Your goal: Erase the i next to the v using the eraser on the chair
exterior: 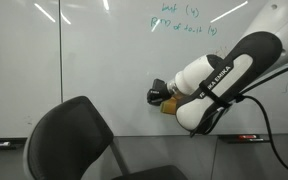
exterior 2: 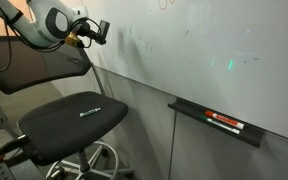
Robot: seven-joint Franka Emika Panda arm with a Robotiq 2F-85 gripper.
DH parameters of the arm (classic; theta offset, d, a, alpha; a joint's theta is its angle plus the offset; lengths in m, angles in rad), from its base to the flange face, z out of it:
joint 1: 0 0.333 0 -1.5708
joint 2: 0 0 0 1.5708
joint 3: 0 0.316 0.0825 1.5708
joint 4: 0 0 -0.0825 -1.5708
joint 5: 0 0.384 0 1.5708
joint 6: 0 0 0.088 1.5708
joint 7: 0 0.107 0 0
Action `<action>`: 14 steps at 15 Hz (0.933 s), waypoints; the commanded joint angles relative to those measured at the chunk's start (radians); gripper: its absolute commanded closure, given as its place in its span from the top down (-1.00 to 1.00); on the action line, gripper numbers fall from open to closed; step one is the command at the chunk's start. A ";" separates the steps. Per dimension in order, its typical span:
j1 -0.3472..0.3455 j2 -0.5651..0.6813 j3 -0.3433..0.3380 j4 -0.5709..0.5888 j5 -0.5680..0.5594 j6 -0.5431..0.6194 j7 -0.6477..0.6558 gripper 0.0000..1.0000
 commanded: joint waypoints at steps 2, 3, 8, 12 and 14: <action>0.046 0.105 -0.096 0.080 0.047 -0.065 -0.009 -0.36; 0.049 0.126 -0.110 0.096 0.049 -0.085 -0.004 -0.36; 0.046 0.228 -0.144 0.186 0.161 -0.200 -0.082 -0.36; 0.038 0.302 -0.183 0.248 0.170 -0.307 -0.062 -0.36; 0.027 0.328 -0.198 0.273 0.160 -0.352 -0.046 -0.36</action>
